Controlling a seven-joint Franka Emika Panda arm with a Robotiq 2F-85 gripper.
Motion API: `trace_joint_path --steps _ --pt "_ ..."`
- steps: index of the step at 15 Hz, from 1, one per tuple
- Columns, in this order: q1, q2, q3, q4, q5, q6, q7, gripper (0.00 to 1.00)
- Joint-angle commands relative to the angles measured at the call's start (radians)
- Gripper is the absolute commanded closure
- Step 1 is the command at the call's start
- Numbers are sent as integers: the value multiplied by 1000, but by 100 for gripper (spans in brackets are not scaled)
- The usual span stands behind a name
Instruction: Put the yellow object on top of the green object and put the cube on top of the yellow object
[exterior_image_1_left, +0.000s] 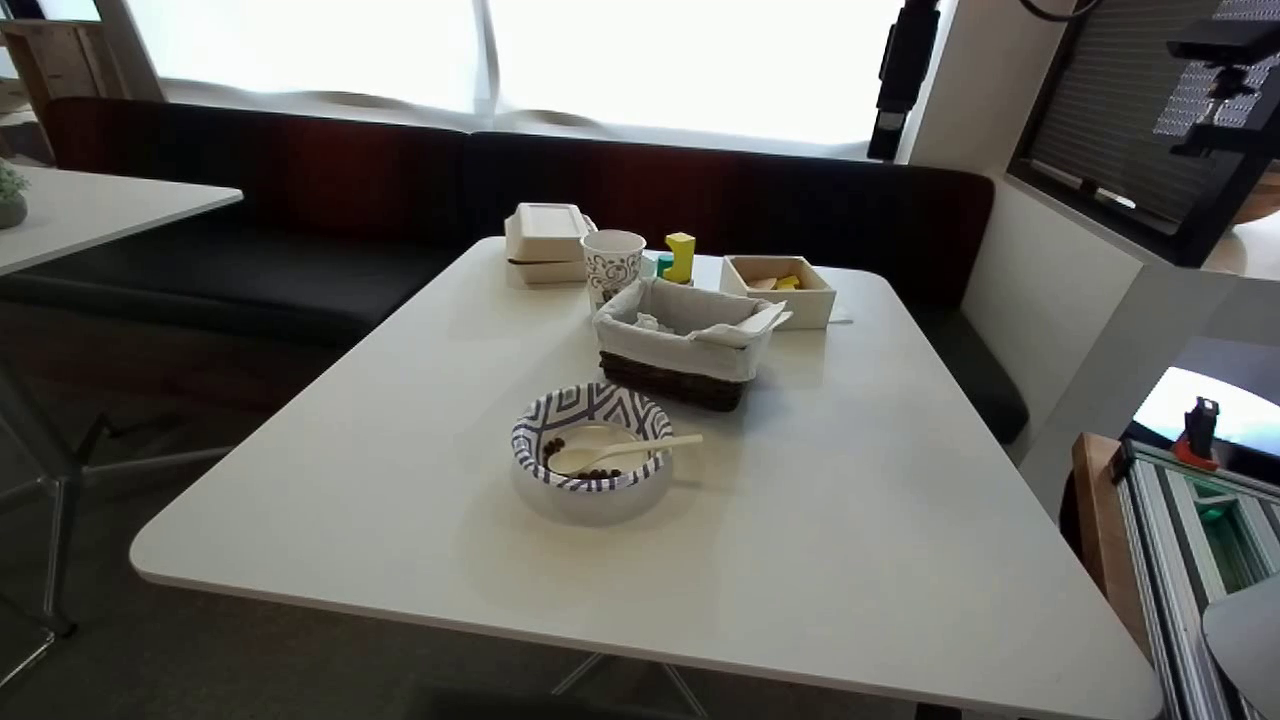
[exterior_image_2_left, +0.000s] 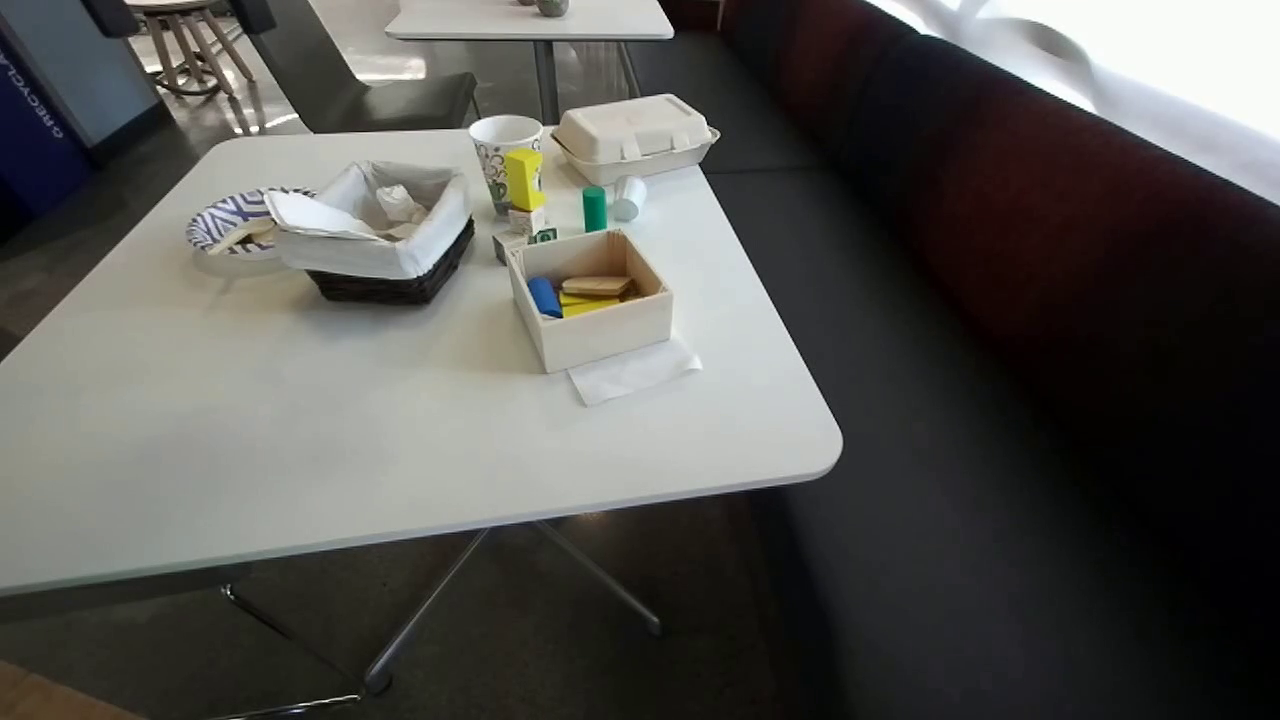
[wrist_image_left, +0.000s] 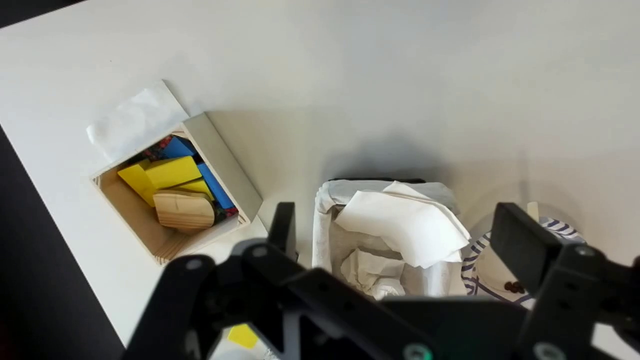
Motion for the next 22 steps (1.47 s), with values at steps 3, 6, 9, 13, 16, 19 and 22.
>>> trace_joint_path --steps 3,6,9,13,16,19,22 --pt "9 86 16 50 53 38 40 0" --pt "-2 148 13 80 39 107 39 0" --pt "-22 202 11 103 25 198 54 0" --pt "-34 201 16 99 28 209 52 0" --pt "-37 214 16 110 27 210 56 0" --pt "-37 214 16 112 27 210 58 0" --pt "-48 251 16 133 11 256 95 0"
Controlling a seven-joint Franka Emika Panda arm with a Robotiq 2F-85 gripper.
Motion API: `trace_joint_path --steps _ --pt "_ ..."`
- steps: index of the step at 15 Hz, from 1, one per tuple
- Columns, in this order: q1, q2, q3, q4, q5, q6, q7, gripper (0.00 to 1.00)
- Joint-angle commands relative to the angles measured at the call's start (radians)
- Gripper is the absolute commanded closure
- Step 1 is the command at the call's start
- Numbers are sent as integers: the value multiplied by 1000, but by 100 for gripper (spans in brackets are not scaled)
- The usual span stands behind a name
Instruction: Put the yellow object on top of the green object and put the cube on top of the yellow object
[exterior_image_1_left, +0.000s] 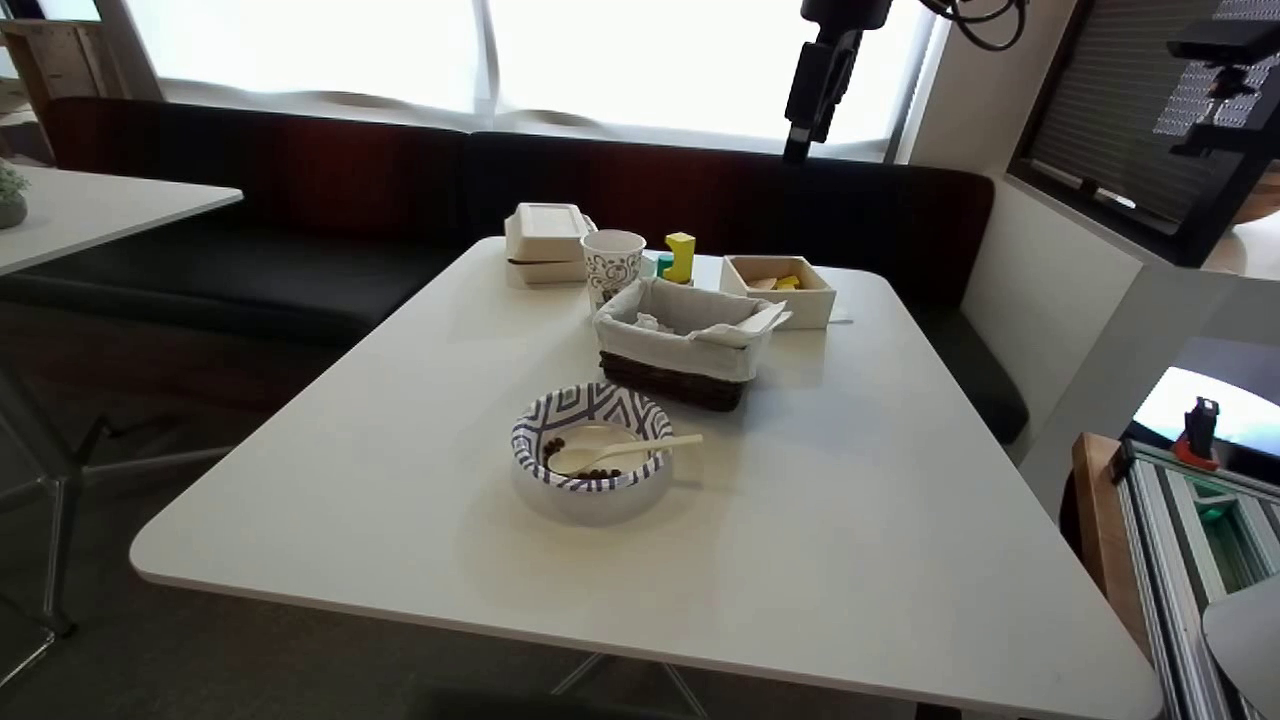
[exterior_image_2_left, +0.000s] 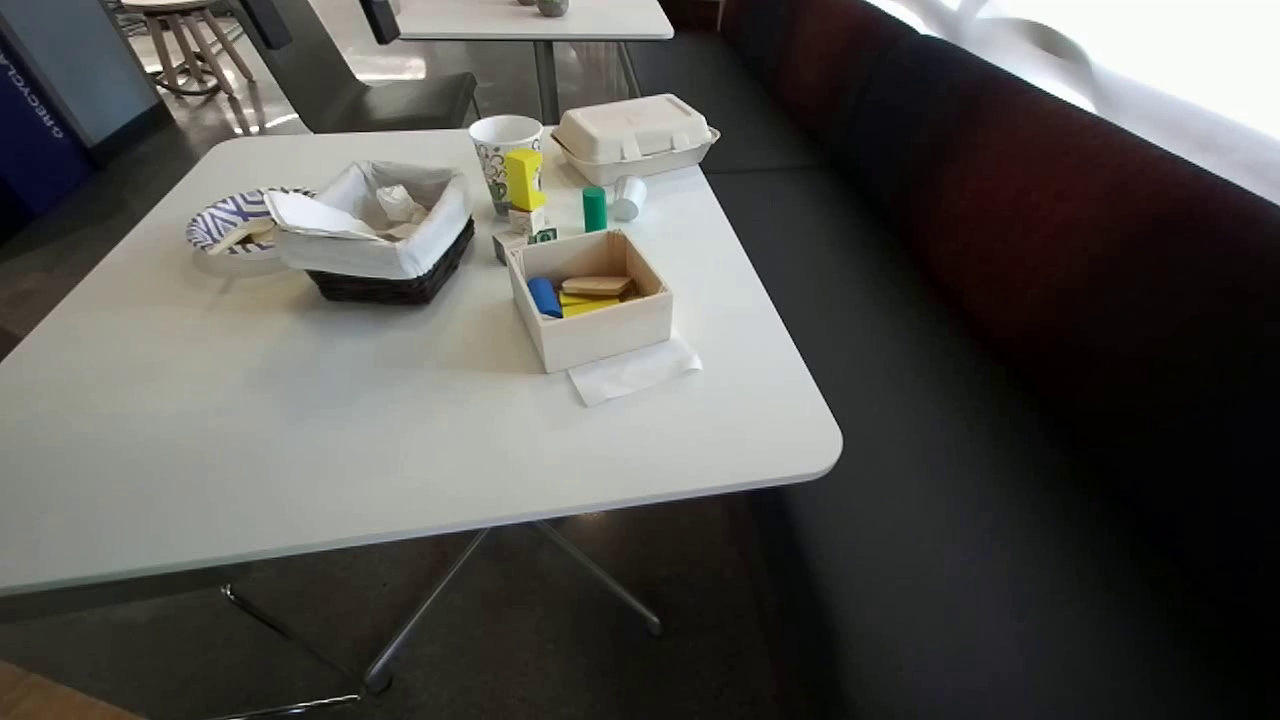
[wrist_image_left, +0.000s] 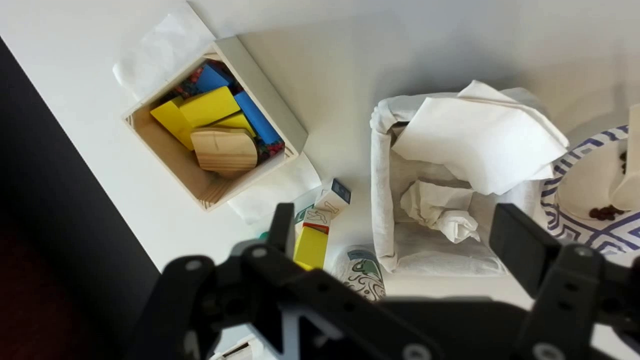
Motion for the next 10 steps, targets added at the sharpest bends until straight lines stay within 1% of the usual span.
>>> trace_joint_path --steps 1,4,6,8,10 --pt "-20 63 5 37 -8 59 49 0" --pt "-25 140 11 85 -1 99 95 0" --pt "-23 202 15 133 9 105 126 0" --pt "-22 262 16 181 35 102 145 0" --pt "-25 323 20 227 61 124 170 0"
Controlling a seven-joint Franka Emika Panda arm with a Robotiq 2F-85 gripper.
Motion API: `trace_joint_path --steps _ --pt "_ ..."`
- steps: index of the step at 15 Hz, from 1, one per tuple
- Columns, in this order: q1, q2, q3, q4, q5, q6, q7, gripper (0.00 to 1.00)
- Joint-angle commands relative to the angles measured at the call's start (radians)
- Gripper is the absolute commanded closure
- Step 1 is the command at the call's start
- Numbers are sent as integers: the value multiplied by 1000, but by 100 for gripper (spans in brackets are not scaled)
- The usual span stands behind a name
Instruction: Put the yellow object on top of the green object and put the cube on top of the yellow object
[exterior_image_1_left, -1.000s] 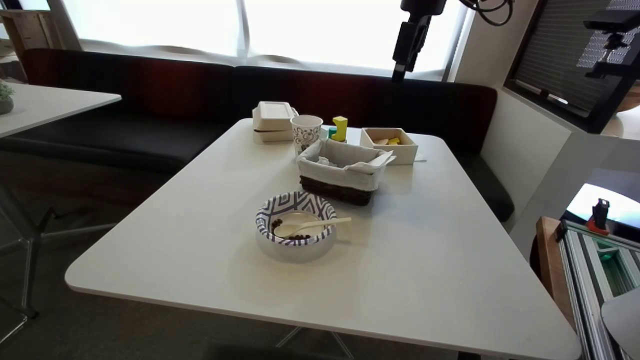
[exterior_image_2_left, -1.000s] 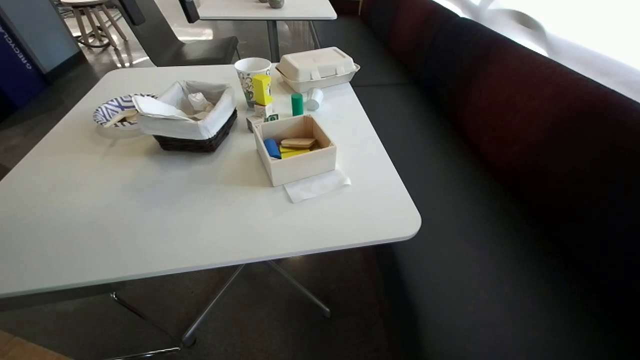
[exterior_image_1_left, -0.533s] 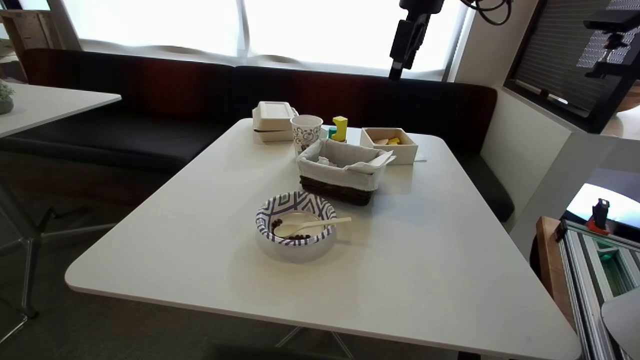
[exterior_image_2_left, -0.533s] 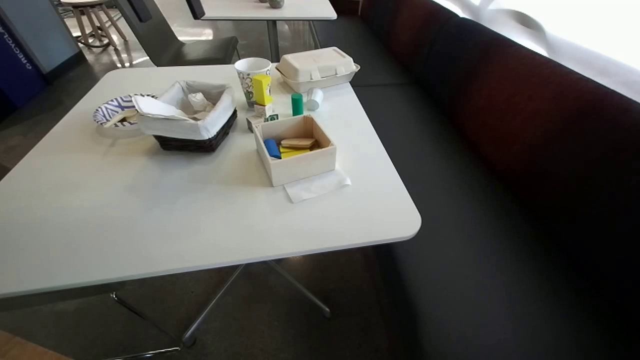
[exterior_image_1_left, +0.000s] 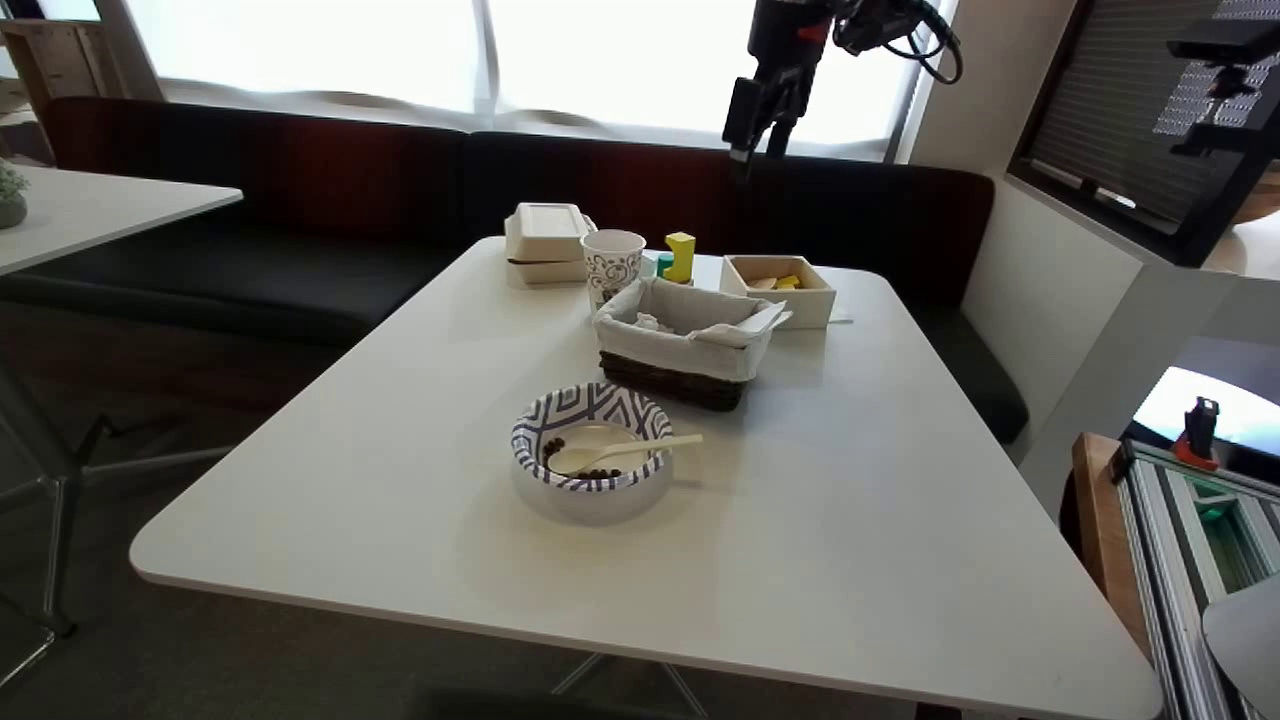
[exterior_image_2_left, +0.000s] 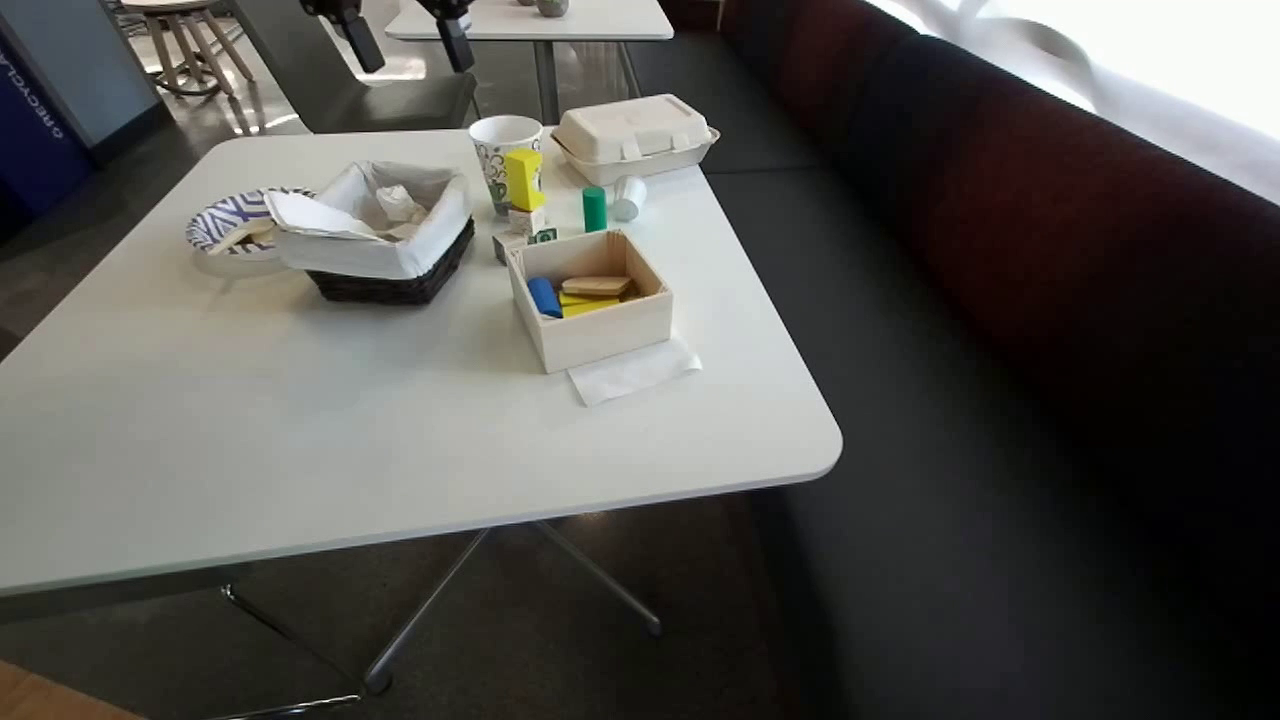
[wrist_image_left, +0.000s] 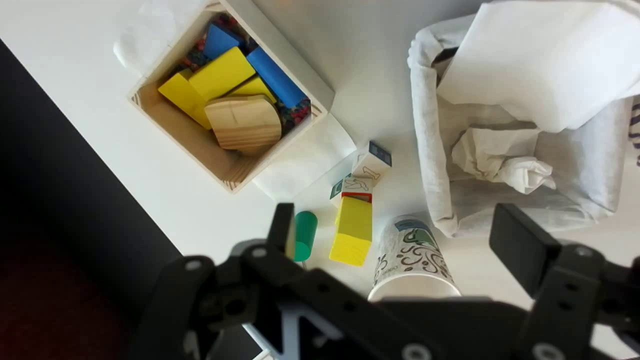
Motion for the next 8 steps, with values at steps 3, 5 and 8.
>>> trace_joint_path --steps 3,5,8 --pt "-16 176 28 138 147 48 12 0" --pt "-29 222 40 168 208 77 -15 0" --pt "-57 278 59 206 268 127 -52 0"
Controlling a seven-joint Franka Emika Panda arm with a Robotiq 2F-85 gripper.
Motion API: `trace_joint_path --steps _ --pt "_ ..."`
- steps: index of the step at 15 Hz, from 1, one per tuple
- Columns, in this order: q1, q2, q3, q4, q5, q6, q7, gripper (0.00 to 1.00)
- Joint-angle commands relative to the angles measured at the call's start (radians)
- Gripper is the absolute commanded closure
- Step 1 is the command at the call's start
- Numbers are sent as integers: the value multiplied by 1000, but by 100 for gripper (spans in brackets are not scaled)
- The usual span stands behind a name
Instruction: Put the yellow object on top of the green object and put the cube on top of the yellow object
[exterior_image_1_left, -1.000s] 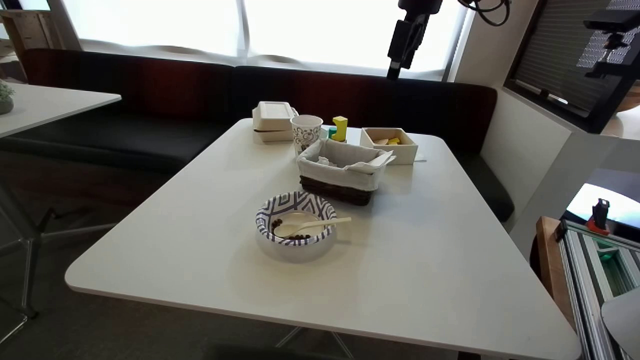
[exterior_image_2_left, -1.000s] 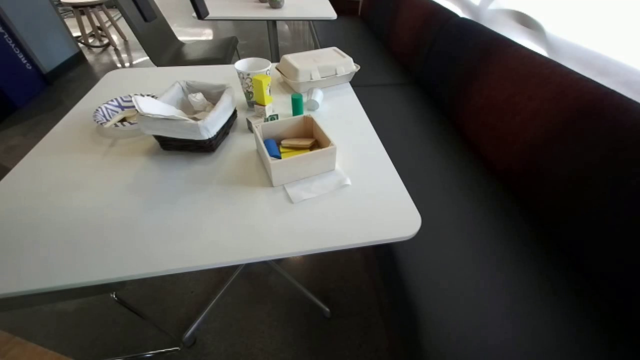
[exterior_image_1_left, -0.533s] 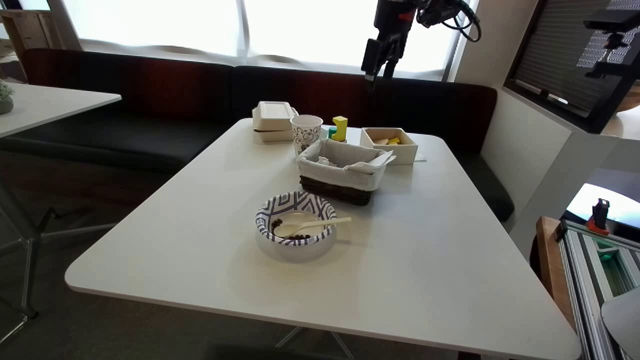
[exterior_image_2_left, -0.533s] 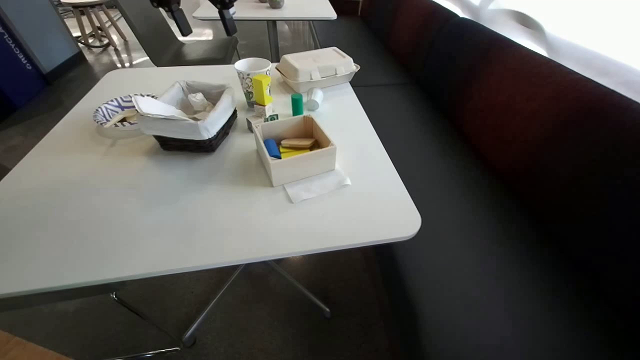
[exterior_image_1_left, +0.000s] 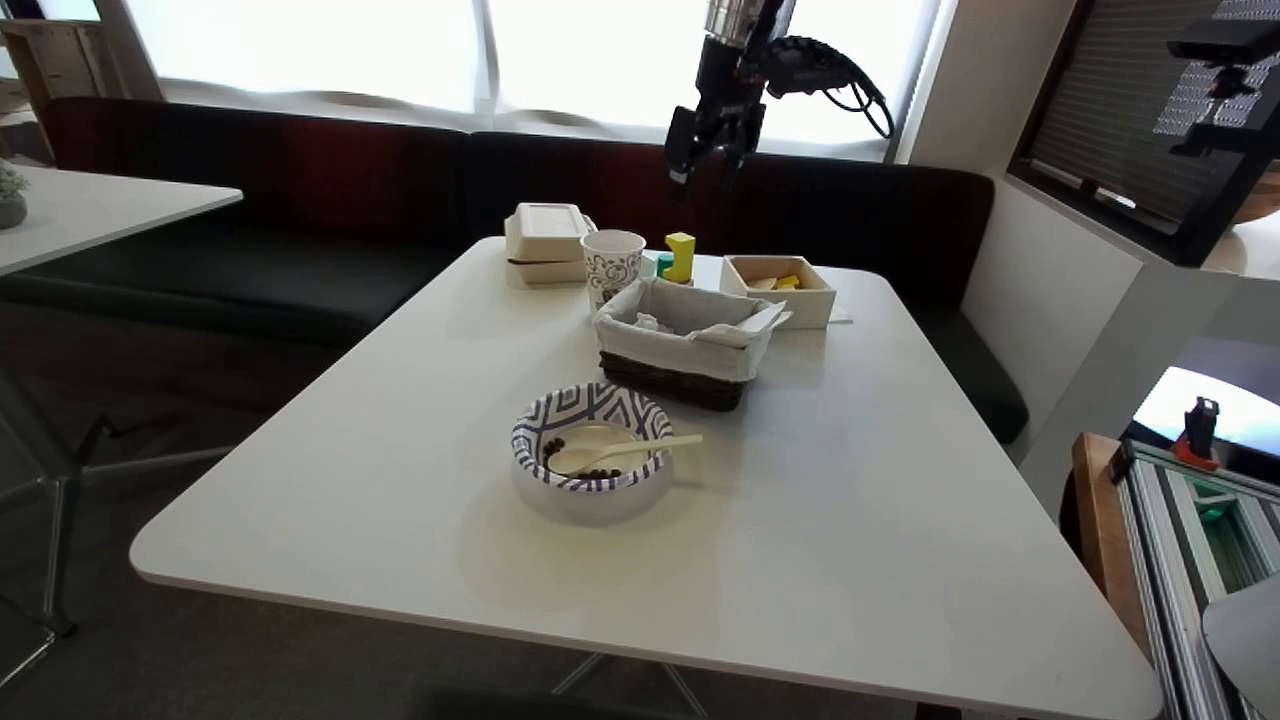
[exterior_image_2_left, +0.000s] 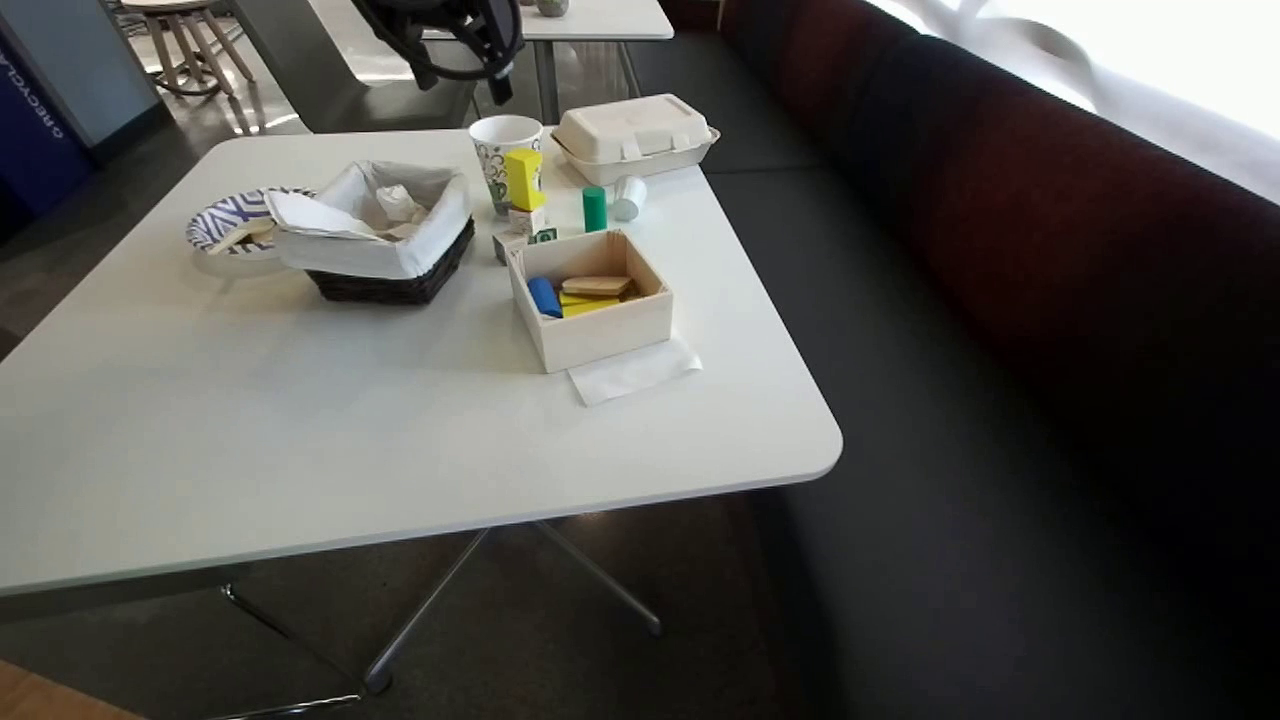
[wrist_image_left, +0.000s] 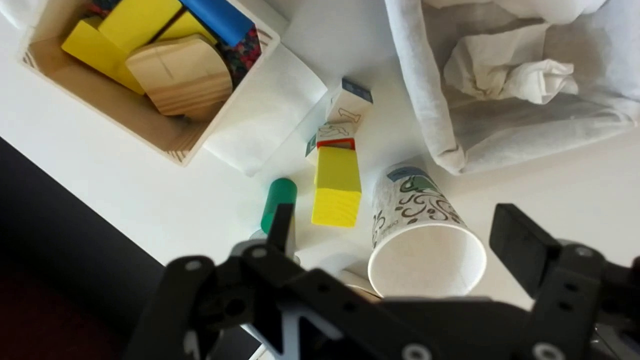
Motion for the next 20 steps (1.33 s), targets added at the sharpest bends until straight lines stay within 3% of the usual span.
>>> trace_joint_path --steps 1,5,7,9,10,14,15,20 --pt "-44 86 32 60 74 67 -56 0" --pt "-66 142 43 80 63 125 -49 2" --pt "-74 163 49 85 60 142 -43 8" --pt "-80 182 54 92 58 158 -37 19" --pt "-82 190 55 97 56 158 -30 32" --pt "-85 209 55 106 50 156 -16 48" --pt "-86 212 55 108 50 155 -13 49" --pt "-84 224 52 120 47 142 11 36"
